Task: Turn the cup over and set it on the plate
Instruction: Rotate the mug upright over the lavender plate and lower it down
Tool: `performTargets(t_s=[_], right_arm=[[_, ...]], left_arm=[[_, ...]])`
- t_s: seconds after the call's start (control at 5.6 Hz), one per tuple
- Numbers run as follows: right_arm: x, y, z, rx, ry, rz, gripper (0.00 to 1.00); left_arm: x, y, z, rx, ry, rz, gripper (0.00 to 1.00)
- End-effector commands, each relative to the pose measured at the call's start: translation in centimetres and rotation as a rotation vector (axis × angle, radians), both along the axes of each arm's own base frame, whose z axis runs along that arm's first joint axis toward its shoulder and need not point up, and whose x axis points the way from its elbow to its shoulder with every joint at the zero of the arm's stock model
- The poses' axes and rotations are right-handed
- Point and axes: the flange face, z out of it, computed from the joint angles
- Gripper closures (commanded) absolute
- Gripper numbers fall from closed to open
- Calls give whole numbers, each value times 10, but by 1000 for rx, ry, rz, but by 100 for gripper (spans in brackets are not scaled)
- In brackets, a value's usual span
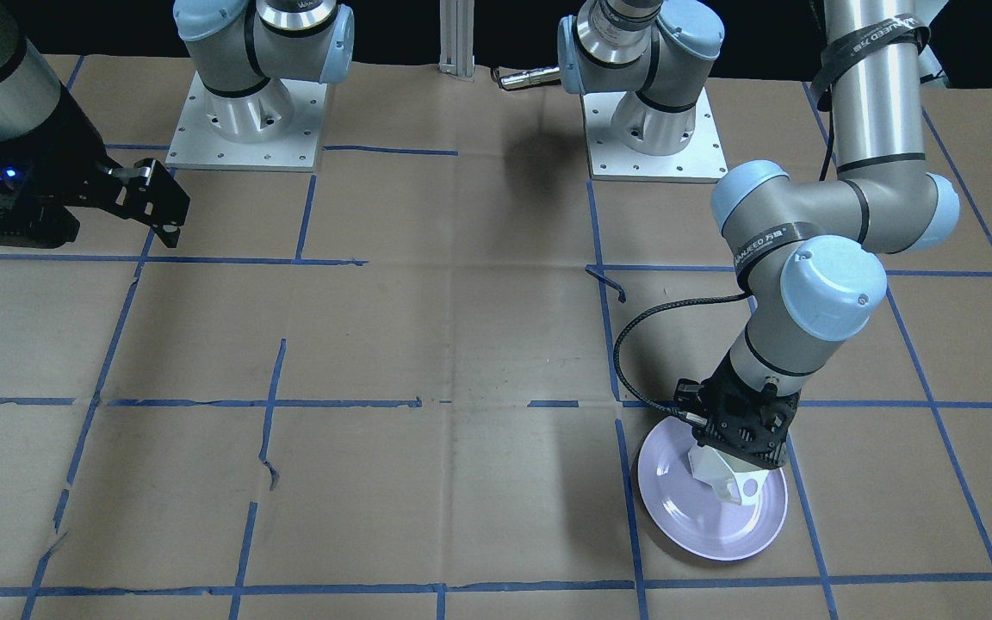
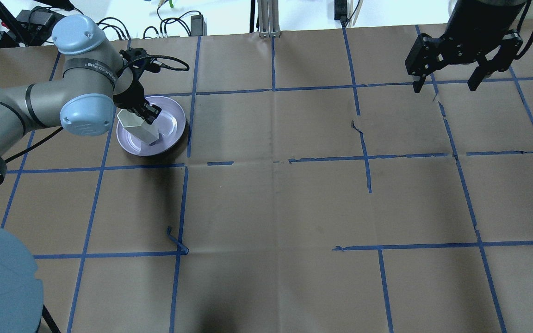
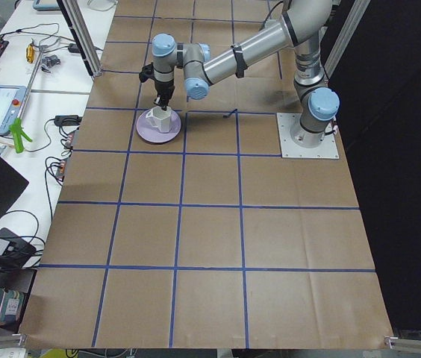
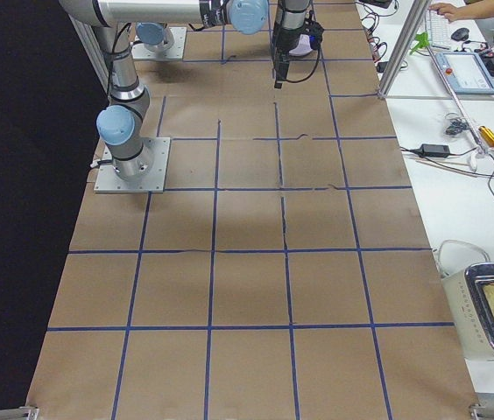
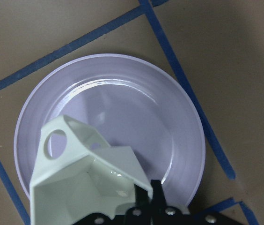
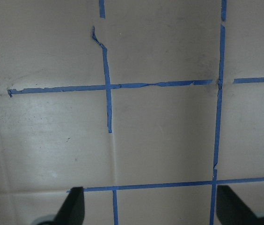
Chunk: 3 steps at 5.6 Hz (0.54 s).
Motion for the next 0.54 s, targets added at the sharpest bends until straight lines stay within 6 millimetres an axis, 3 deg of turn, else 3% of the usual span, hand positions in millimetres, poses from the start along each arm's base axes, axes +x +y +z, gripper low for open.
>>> performTargets(t_s=[0.0, 0.18, 0.36], right_arm=[[0, 0, 0, 0, 0, 0, 0], [0, 0, 0, 0, 0, 0, 0], [0, 0, 0, 0, 0, 0, 0]], left_arm=[[0, -2, -8, 10, 2, 2, 66], [0, -3, -9, 8, 6, 2, 18], [-3, -1, 10, -9, -3, 2, 15]])
